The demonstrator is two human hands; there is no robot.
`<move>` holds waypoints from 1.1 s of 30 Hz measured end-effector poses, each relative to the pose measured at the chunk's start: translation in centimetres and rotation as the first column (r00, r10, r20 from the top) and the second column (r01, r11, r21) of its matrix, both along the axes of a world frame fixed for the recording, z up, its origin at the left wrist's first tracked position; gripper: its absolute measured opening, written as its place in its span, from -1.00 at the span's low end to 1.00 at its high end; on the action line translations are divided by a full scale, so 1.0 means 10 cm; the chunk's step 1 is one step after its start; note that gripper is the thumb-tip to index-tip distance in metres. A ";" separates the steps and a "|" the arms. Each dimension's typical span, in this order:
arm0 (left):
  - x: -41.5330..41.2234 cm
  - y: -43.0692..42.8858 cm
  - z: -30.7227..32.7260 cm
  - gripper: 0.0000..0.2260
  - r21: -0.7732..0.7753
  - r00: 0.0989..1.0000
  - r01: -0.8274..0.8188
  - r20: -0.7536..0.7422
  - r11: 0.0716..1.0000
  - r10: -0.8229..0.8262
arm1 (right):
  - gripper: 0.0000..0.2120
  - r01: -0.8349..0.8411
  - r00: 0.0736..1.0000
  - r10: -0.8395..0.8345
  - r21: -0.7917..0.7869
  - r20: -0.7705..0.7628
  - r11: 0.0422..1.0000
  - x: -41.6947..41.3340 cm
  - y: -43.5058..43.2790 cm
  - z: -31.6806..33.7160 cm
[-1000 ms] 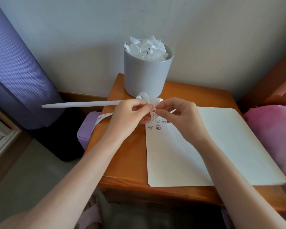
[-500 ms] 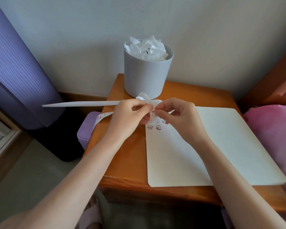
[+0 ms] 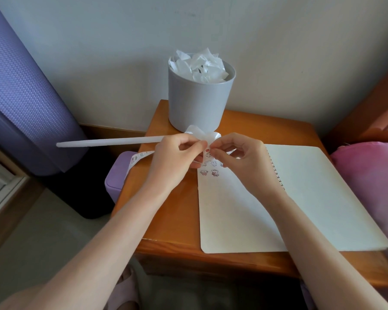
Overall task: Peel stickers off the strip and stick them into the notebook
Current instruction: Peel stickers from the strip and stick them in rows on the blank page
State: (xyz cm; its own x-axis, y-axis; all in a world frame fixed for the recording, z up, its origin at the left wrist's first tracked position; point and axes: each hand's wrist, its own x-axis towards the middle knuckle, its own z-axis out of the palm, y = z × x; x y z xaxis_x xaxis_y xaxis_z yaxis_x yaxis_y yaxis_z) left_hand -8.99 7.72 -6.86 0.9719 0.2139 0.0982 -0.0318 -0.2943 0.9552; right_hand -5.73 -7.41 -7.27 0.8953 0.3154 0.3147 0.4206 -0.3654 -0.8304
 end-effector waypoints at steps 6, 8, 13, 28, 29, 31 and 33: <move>-0.01 0.00 0.01 -0.94 -0.018 1.000 0.008 0.010 1.000 -0.008 | -0.91 0.010 1.000 -0.010 0.010 -0.004 1.000 0.00 0.00 0.01; 0.00 0.00 0.01 -0.94 -0.018 1.000 0.009 0.010 1.000 -0.009 | -0.92 0.012 1.000 -0.012 0.019 -0.004 1.000 -0.01 0.01 0.01; -0.01 0.00 0.02 -0.95 -0.012 1.000 0.013 0.008 1.000 -0.013 | -0.95 0.007 1.000 -0.007 0.007 -0.024 1.000 0.00 0.01 0.02; 0.02 -0.01 -0.02 -0.94 -0.041 0.999 0.002 -0.032 0.999 -0.003 | -0.89 -0.036 0.996 0.029 -0.086 -0.080 0.996 0.00 -0.09 0.17; 0.03 0.00 -0.02 -0.94 -0.042 0.999 -0.003 -0.033 0.999 0.001 | -0.91 -0.037 0.994 0.031 -0.059 -0.103 0.998 0.00 -0.11 0.19; 0.03 0.01 -0.01 -0.93 -0.044 0.999 -0.011 -0.033 0.999 0.009 | -0.98 -0.027 0.986 0.019 -0.047 -0.165 0.999 0.00 -0.15 0.22; 0.02 0.01 -0.01 -0.92 -0.034 0.999 -0.016 -0.031 0.999 0.015 | -0.94 -0.006 0.967 -0.023 -0.113 -0.252 0.994 0.02 -0.20 0.22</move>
State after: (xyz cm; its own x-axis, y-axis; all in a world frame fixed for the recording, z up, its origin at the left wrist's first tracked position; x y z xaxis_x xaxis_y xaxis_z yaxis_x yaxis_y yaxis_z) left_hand -8.75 7.82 -6.99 0.9709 0.2317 0.0610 0.0018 -0.2616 0.9652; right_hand -5.48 -9.40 -5.05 0.9440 0.3274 0.0410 0.1986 -0.4645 -0.8630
